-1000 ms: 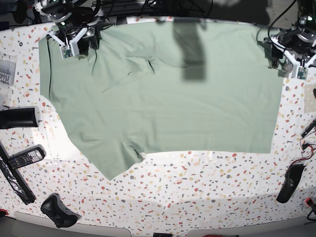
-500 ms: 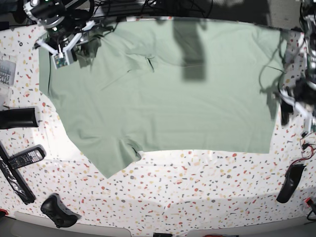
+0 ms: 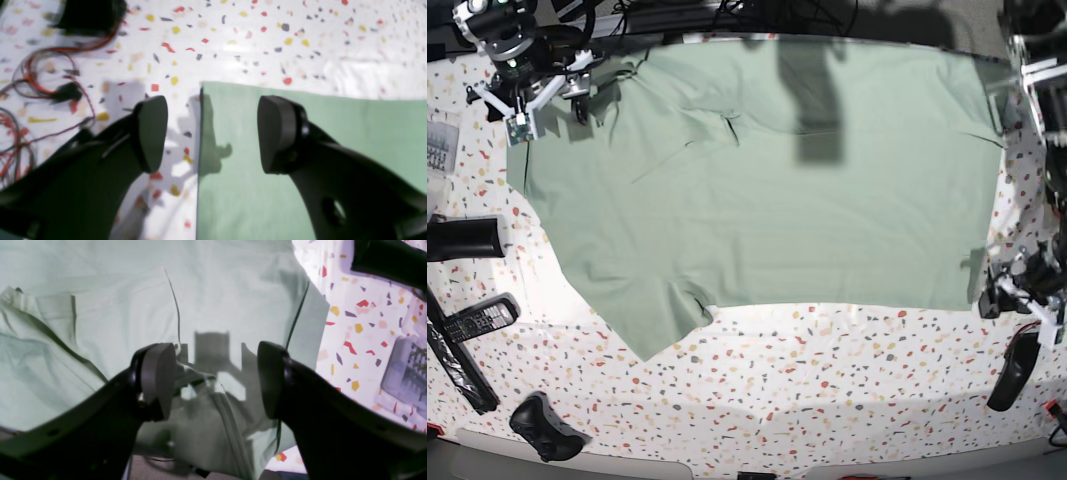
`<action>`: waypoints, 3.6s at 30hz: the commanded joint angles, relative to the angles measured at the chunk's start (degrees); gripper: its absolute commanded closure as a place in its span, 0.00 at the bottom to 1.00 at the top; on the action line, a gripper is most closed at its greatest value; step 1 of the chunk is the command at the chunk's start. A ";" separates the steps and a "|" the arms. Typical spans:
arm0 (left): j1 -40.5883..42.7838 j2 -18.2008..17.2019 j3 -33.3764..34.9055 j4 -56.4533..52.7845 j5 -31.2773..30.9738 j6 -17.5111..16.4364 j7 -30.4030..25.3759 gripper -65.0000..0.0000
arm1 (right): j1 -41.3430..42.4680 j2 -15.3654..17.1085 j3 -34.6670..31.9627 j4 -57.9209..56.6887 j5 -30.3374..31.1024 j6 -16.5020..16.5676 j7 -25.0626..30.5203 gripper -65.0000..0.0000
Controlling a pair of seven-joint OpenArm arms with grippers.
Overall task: Fold the T-shirt properly
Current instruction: 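Release the shoulders and move the left gripper to the hem corner, then grasp the hem corners with both grippers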
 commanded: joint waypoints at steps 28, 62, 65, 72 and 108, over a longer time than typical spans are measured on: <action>-17.86 5.77 -0.22 -48.92 10.73 -9.97 -23.15 0.41 | 2.86 0.31 0.28 1.16 0.26 0.04 1.40 0.42; -17.70 3.52 -0.22 -48.87 3.67 -7.50 -20.09 1.00 | 36.09 0.26 0.28 -12.55 4.92 0.55 -1.44 0.43; -17.68 3.52 -0.22 -48.87 3.72 -7.50 -20.06 1.00 | 42.69 0.24 0.22 -19.15 4.94 3.80 -1.95 0.43; -17.68 3.52 -0.22 -48.87 3.72 -7.50 -20.06 1.00 | 57.59 0.33 0.17 -37.11 4.61 7.50 -1.49 0.43; -17.75 3.52 -0.22 -48.87 3.67 -7.48 -20.39 1.00 | 76.32 5.86 -15.82 -92.30 -8.85 15.72 22.47 1.00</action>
